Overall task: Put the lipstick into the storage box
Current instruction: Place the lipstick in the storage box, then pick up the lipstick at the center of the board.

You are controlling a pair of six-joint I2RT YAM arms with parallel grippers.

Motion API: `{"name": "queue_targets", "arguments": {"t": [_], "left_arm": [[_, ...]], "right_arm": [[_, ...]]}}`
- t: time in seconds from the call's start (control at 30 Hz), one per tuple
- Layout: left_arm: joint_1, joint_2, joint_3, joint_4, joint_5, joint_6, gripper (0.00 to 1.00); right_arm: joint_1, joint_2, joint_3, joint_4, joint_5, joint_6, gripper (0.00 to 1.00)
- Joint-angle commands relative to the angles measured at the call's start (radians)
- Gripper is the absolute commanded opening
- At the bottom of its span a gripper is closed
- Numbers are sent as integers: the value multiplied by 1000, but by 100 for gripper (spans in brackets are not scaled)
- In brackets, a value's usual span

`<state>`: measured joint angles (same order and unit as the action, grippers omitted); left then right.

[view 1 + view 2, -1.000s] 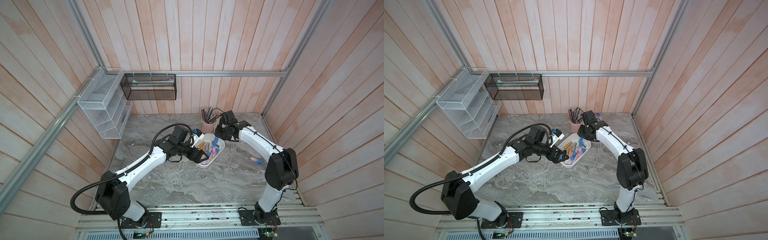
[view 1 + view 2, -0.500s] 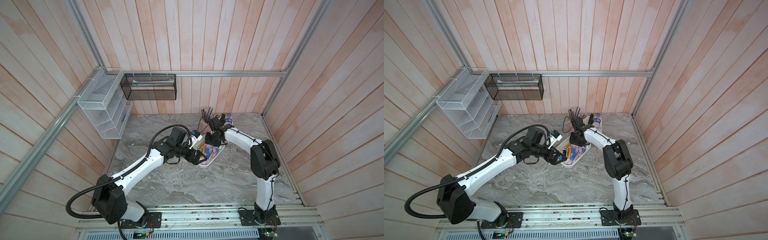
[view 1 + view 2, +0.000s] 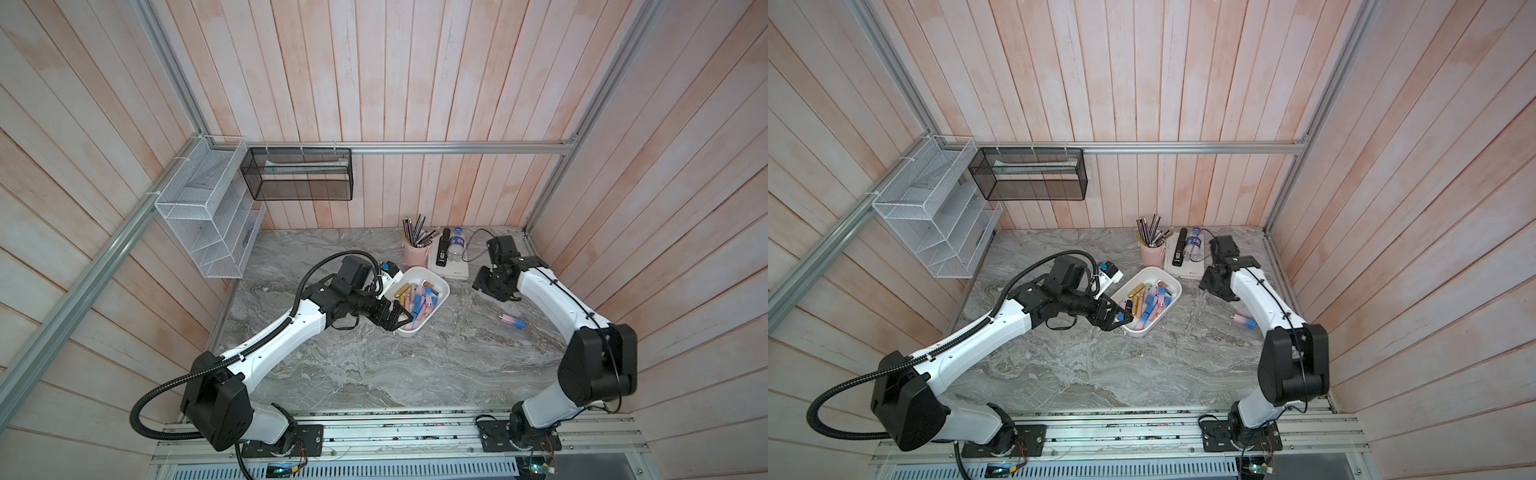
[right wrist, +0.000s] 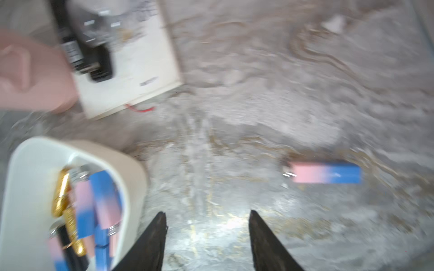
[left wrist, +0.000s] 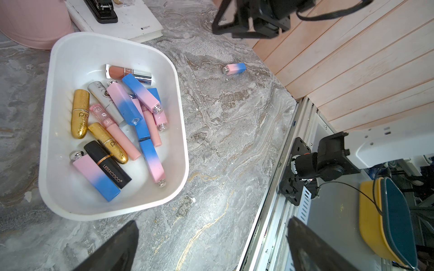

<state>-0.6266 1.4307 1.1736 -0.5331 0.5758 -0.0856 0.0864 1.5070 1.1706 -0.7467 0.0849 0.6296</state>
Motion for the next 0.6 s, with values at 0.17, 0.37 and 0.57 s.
{"name": "queue_targets", "arguments": {"t": [0.17, 0.37, 0.57], "left_arm": [[4, 8, -12, 54, 58, -22, 100], [4, 25, -2, 63, 70, -26, 100], [4, 34, 3, 66, 69, -29, 100]], "right_arm": [[-217, -213, -289, 88, -66, 65, 63], [-291, -221, -360, 125, -88, 96, 66], [-325, -183, -369, 193, -103, 143, 71]]}}
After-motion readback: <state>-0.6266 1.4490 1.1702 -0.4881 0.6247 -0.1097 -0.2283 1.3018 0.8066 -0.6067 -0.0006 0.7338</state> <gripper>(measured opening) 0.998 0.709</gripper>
